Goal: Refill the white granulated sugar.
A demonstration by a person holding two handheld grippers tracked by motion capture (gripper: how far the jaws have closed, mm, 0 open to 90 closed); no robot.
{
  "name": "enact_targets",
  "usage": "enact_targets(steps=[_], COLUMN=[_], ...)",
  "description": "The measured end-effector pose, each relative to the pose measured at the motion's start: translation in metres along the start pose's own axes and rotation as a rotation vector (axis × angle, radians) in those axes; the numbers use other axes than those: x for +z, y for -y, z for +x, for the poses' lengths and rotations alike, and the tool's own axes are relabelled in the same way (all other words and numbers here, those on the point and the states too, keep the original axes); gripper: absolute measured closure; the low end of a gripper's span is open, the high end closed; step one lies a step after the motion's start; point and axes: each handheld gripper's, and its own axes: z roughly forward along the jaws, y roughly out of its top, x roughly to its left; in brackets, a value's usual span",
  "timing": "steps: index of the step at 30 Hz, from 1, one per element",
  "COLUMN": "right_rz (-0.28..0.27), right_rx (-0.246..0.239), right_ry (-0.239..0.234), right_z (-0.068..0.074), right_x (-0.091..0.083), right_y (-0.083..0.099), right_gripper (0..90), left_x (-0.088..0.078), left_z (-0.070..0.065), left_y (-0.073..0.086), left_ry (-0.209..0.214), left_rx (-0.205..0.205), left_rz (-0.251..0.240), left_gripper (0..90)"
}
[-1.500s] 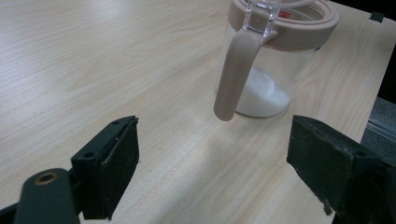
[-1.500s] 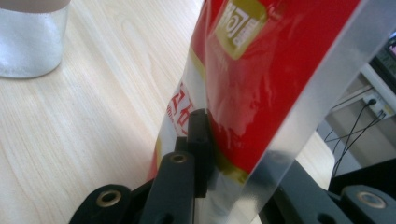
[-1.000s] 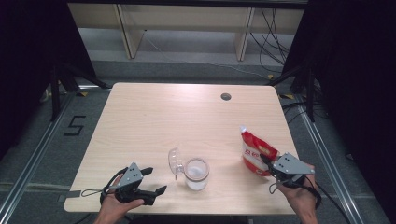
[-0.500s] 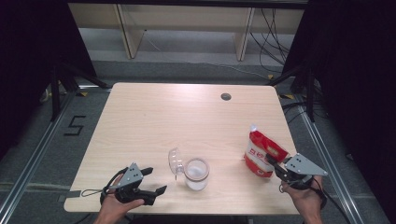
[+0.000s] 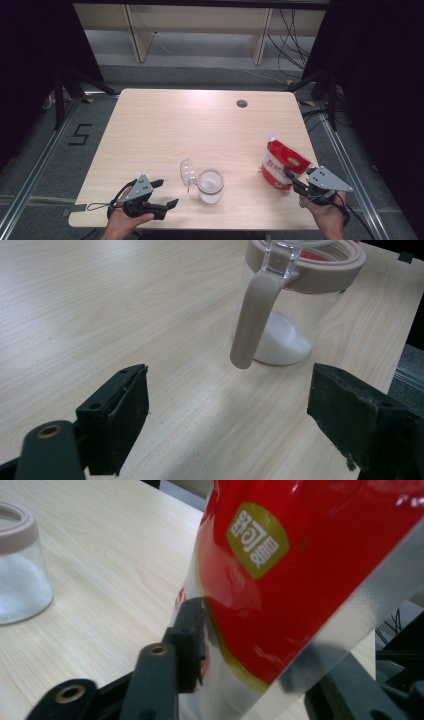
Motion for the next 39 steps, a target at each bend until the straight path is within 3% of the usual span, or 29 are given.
enact_targets(steps=[3, 7, 8, 9, 10, 11, 13, 15, 19, 20, 22, 23, 24, 27, 29, 39], right_rz=[-0.014, -0.027, -0.023, -0.043, -0.034, -0.044, -0.042, -0.043, -0.05, -0.047, -0.032, -0.039, -0.03, -0.022, -0.023, 0.026], right_rx=[0.041, 0.045, 0.087, 0.085, 0.116, 0.102, 0.171, 0.189, 0.181, 0.207, 0.216, 0.209, 0.235, 0.232, 0.224, 0.237], right_ry=[0.012, 0.051, 0.047, 0.058, 0.053, 0.057, 0.071, 0.082, 0.068, 0.07, 0.068, 0.074, 0.079, 0.06, 0.069, 0.075], right_z=[0.003, 0.001, 0.003, 0.002, 0.003, 0.002, 0.005, 0.007, 0.005, 0.006, 0.007, 0.007, 0.009, 0.01, 0.011, 0.019], right_x=[-0.002, -0.004, -0.005, -0.006, -0.007, -0.007, -0.01, -0.013, -0.018, -0.019, -0.02, -0.021, -0.022, -0.023, -0.024, -0.026], right_y=[-0.001, 0.0, 0.001, 0.002, 0.003, 0.004, 0.005, 0.005, 0.009, 0.01, 0.012, 0.012, 0.013, 0.015, 0.015, 0.026], right_gripper=[53.7, 43.2, 42.1, 41.4, 40.4, 38.9, 36.7, 35.3, 33.2, 31.5, 31.0, 30.4, 29.4, 27.8, 27.0, 23.9], left_x=[0.0, 0.0, 0.0, 0.0, 0.0, 0.0, 0.0, 0.0, 0.0, 0.001, 0.001, 0.001, 0.001, 0.001, 0.002, 0.002], left_z=[-0.001, -0.001, -0.001, -0.001, -0.001, -0.001, -0.001, -0.001, -0.001, -0.001, -0.001, -0.001, 0.001, 0.001, -0.001, -0.003], left_y=[0.0, 0.0, 0.0, 0.001, 0.0, 0.0, 0.0, 0.001, 0.0, 0.0, 0.0, 0.0, 0.0, 0.0, 0.0, -0.003], left_ry=[-0.001, -0.002, -0.002, -0.001, -0.001, 0.0, -0.002, -0.002, -0.008, -0.007, -0.007, -0.006, -0.007, 0.0, 0.001, 0.007], left_rx=[-0.023, -0.021, -0.022, -0.024, -0.023, -0.024, -0.028, -0.031, -0.025, -0.025, -0.038, -0.03, -0.012, -0.008, -0.039, -0.039], left_rz=[-0.001, -0.002, -0.002, -0.002, -0.003, -0.003, -0.005, -0.005, 0.0, -0.001, -0.007, -0.006, 0.004, 0.004, -0.006, -0.007], left_gripper=[16.4, 16.4, 16.4, 16.4, 16.4, 16.4, 16.3, 16.3, 16.2, 16.2, 16.2, 16.2, 16.2, 16.2, 16.1, 16.1])
